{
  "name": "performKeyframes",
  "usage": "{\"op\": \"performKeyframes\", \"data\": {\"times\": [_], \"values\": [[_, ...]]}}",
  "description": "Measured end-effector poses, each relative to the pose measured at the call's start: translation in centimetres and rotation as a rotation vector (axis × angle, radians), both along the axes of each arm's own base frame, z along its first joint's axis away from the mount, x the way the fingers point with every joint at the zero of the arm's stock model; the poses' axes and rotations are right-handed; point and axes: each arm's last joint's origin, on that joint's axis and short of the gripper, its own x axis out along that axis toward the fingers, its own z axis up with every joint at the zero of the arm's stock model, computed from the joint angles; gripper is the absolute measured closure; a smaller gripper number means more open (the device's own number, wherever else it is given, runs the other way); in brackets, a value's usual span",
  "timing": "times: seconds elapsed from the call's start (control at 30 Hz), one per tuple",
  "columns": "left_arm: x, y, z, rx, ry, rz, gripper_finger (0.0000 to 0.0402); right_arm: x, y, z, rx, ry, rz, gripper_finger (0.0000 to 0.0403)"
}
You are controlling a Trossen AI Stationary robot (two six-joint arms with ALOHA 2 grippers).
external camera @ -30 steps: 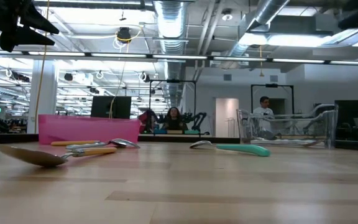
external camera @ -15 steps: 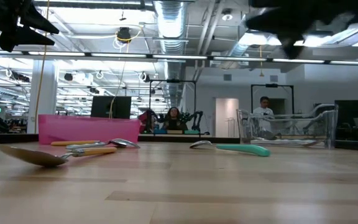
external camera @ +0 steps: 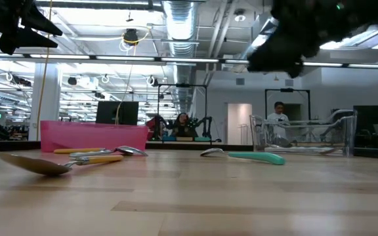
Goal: Sort silverware by color (type)
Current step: Put the light blue spoon into the yellow bin
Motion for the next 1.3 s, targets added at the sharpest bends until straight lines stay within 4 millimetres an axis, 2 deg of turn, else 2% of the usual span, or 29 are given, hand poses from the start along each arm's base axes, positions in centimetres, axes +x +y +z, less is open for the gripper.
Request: {"op": "performKeyframes", "data": {"times": [0.1,0.17,0.27,0.47,0.6,0.77,0.87,1.3], "values": [[0.0,0.0,0.0,0.0,0.0,0.0,0.0196,-1.1,0.0,-0.6,-0.133,0.086,-0.169,0.0242],[0.0,0.0,0.0,0.0,0.0,0.0,0.0196,-1.4,0.3,-1.0,-0.185,0.109,-0.223,0.0242],[0.0,0.0,0.0,0.0,0.0,0.0,0.0196,-0.8,0.7,-2.0,-0.203,0.13,-0.228,0.0242],[0.0,0.0,0.0,0.0,-0.001,0.0,0.0196,0.6,1.0,-5.8,-0.252,0.228,-0.235,0.0239],[0.0,0.0,0.0,0.0,-0.001,0.0,0.0196,1.4,0.7,-6.8,-0.242,0.229,-0.267,0.0214],[0.0,0.0,0.0,0.001,0.0,-0.001,0.0196,2.4,0.3,-5.3,-0.247,0.176,-0.305,0.0156],[0.0,0.0,0.0,0.001,0.0,-0.001,0.0196,2.7,0.3,-4.3,-0.242,0.148,-0.311,0.0135],[0.0,0.0,0.0,-0.001,0.001,-0.007,0.0196,3.0,0.0,-1.0,-0.307,0.199,-0.367,0.0128]]}}
